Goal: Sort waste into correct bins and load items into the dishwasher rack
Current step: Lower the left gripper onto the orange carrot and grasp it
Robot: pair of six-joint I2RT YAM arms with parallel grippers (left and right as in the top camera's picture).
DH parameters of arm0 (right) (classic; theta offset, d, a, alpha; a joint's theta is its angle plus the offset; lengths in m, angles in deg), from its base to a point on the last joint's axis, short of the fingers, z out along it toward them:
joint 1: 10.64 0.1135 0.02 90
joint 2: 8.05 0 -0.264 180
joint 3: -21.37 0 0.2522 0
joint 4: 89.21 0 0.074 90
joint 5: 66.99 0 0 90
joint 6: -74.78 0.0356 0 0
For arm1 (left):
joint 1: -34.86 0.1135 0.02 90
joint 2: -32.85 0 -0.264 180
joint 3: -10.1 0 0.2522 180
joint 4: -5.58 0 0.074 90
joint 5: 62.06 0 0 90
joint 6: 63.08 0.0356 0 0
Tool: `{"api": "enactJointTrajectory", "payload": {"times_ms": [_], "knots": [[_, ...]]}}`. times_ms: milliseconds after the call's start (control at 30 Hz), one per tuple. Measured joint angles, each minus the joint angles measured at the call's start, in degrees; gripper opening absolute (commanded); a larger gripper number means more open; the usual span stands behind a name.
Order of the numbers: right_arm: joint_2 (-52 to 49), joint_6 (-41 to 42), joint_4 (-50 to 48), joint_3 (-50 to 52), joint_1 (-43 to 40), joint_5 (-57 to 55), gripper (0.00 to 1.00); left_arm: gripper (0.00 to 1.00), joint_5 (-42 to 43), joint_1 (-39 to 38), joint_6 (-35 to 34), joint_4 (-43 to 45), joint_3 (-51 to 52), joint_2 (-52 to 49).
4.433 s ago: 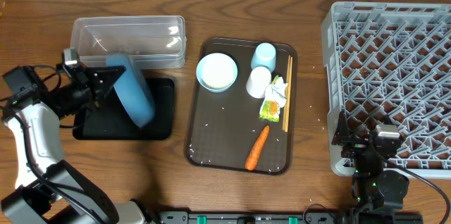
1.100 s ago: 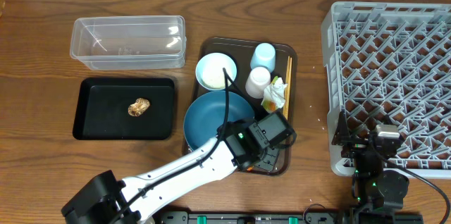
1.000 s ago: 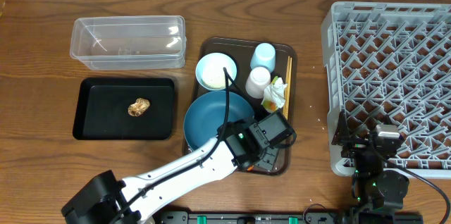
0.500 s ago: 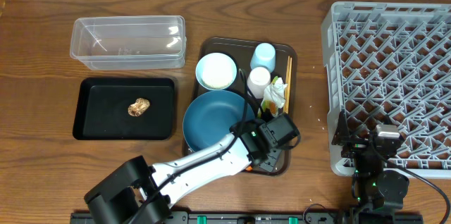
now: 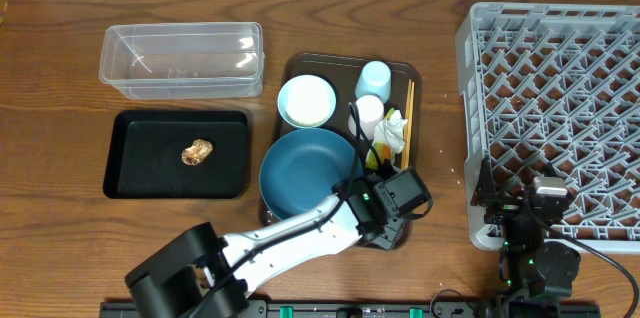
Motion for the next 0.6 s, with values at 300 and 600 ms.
{"api": "enactJointTrajectory", "payload": {"times_ms": [300,600], "knots": [[0.00,0.00,0.00,0.00,0.00,0.00,0.99,0.64,0.17,1.07,0.00,-0.96,0.00,-0.98],[0.00,0.00,0.00,0.00,0.00,0.00,0.99,0.69,4.28,1.07,0.48,-8.81,-0.87,-0.98]]}}
